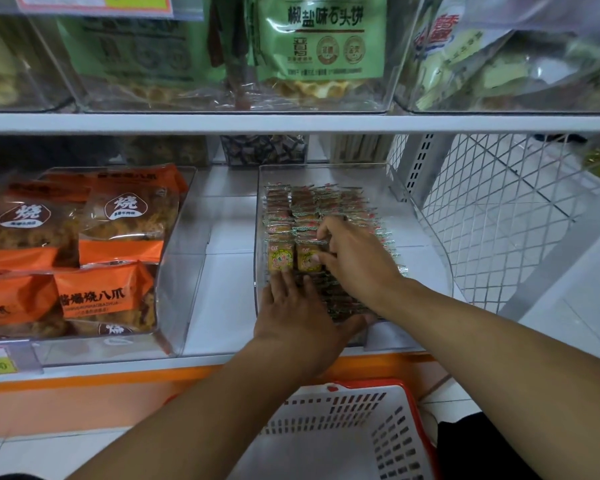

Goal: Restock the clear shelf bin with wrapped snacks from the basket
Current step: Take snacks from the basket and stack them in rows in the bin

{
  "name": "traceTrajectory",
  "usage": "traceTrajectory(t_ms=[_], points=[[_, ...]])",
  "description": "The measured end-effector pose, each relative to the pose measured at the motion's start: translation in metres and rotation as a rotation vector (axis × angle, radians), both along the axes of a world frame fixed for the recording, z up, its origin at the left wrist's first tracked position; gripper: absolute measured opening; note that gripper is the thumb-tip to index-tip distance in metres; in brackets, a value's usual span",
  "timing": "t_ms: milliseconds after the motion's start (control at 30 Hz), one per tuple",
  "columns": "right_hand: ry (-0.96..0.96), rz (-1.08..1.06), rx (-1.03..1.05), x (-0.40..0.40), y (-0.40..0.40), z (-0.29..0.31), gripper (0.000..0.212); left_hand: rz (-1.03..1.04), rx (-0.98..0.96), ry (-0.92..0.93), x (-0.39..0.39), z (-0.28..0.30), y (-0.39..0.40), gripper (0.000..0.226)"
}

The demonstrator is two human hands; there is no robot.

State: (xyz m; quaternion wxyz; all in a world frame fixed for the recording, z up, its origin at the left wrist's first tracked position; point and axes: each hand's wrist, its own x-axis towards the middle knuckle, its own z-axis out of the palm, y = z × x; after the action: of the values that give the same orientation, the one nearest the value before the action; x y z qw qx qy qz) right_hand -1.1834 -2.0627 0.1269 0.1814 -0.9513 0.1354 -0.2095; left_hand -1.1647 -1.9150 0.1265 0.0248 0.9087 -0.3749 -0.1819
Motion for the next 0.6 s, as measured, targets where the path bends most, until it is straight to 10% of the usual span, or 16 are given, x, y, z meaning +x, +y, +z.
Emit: traceTrajectory(t_ms=[600], points=[[0.180, -0.143, 0.136, -0.024, -0.036, 0.010, 0.048, -0.152, -0.155, -0.112, 0.006, -0.006, -0.001, 0.117]])
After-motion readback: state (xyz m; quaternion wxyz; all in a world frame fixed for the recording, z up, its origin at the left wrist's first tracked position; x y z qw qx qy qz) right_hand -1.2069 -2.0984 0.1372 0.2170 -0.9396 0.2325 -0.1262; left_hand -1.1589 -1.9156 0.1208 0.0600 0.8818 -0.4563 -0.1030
